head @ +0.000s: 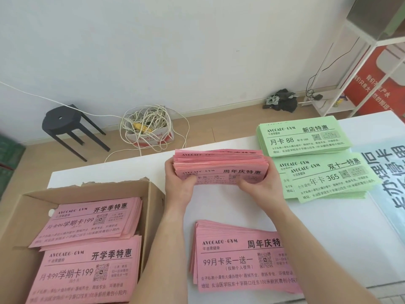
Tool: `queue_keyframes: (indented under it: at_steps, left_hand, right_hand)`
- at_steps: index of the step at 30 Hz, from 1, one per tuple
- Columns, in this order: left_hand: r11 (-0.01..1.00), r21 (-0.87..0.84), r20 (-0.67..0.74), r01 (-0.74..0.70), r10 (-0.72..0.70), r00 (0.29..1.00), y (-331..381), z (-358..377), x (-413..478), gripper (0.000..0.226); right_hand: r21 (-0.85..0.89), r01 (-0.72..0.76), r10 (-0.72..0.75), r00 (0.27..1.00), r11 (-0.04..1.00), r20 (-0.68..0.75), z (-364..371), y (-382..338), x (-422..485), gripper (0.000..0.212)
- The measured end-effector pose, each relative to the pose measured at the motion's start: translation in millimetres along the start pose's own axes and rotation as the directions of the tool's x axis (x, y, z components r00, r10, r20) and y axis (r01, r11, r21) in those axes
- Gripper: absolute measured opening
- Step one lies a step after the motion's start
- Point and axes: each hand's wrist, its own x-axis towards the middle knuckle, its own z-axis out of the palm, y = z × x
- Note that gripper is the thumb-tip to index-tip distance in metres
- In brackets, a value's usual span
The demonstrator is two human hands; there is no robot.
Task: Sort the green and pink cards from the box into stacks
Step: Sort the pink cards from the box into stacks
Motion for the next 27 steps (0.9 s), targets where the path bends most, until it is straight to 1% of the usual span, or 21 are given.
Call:
queue_keyframes:
  at_steps: [3,5,7,9,12,13,17,21,24,25,27]
  left_hand:
    - [0.999,-0.026,0.034,0.026,-0.026,0.999,-0.2,1.7,-1.0,0.053]
    - [0.997,-0.069,0.055,0.043,-0.040,0.998,0.6,2.6,-2.5,0.059]
    - [0.991,-0.123,0.044,0.054,-0.049,0.998,1.7,3.8,-6.8,0.070]
    - [0.988,-0.144,-0.019,0.056,-0.059,0.998,6.0,6.1,-11.1,0.072]
    - [0.981,-0.195,-0.174,0.019,-0.054,0.983,17.2,8.4,-9.0,0.052]
    - [0.978,-0.208,-0.219,0.005,-0.051,0.974,21.1,8.6,-5.8,0.052]
    - [0.972,-0.225,-0.263,0.062,-0.122,0.957,29.8,15.0,5.9,0.053]
    - [0.971,-0.210,-0.312,0.117,-0.180,0.933,27.0,19.5,8.7,0.035]
    - [0.978,-0.184,-0.341,0.097,-0.156,0.927,25.4,21.2,8.5,0.025]
    - [0.979,-0.188,-0.347,0.072,-0.135,0.928,25.5,21.2,7.8,0.023]
    - [0.972,-0.234,-0.344,0.021,-0.103,0.933,26.1,21.0,6.6,0.021]
  right_hand:
    - [-0.012,0.009,-0.009,1.000,1.000,-0.016,-1.0,2.0,-1.1,0.059]
    - [-0.004,0.017,-0.017,1.000,1.000,-0.005,-1.0,4.7,-2.1,0.054]
    - [0.005,0.031,-0.031,0.999,1.000,0.024,0.0,5.9,-3.8,0.050]
    - [0.007,0.040,-0.040,0.998,0.999,0.041,0.8,6.8,-2.9,0.048]
    - [0.006,0.033,-0.033,0.996,0.999,0.078,-2.2,7.8,1.1,0.049]
    - [0.002,0.033,-0.033,0.995,0.999,0.092,-3.5,7.1,1.7,0.049]
    - [-0.006,0.041,-0.040,0.992,0.999,0.116,-5.6,2.1,0.9,0.051]
    - [0.017,0.023,-0.025,0.996,1.000,0.090,-3.2,0.8,0.1,0.054]
    - [0.120,0.004,-0.013,0.997,0.993,0.074,0.5,-1.3,-4.4,0.061]
    - [0.139,0.001,-0.007,0.999,0.990,0.040,2.4,-3.3,-5.6,0.058]
    - [0.170,0.023,-0.010,0.997,0.985,-0.079,7.4,-8.7,-7.6,0.043]
